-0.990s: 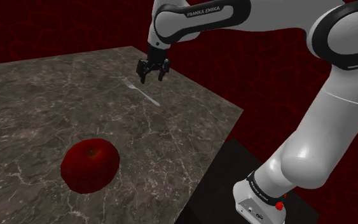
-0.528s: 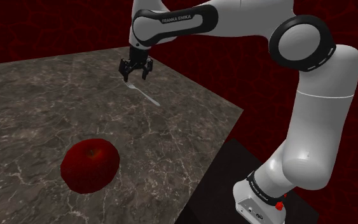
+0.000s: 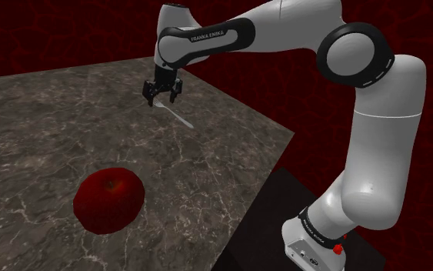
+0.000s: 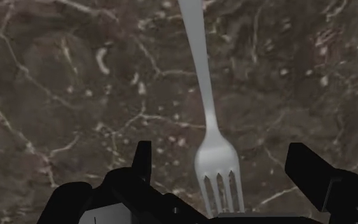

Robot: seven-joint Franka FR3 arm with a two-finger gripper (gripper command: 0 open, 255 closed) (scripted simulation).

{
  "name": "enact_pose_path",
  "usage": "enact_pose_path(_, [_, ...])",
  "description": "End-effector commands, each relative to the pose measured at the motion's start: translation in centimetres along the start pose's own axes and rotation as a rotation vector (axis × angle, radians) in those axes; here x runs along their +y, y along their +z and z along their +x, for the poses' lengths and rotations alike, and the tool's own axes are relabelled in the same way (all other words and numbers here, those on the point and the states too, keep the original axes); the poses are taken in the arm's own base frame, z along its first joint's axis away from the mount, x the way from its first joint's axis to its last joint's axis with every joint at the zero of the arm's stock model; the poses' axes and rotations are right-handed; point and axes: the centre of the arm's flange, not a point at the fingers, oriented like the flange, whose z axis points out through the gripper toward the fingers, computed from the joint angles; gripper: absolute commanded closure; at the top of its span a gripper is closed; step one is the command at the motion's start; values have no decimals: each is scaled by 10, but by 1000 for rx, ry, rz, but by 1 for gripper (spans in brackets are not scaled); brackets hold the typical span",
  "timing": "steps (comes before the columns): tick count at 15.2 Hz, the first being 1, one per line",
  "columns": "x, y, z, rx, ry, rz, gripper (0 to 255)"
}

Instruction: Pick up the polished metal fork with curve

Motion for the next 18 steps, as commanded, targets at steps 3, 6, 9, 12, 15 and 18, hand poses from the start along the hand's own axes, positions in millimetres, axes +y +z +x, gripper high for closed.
enact_pose_path(3, [0,3,0,0,0,0,255])
enact_pose_path(6, [0,3,-1,0,0,0,255])
enact_pose_path(9, [0,3,0,0,0,0,255])
enact_pose_path(12, [0,-8,0,0,0,0,255])
enact_pose_path(15, [0,-24,1,0,0,0,255])
enact_pose_path(18, [0,-39,1,0,0,0,255])
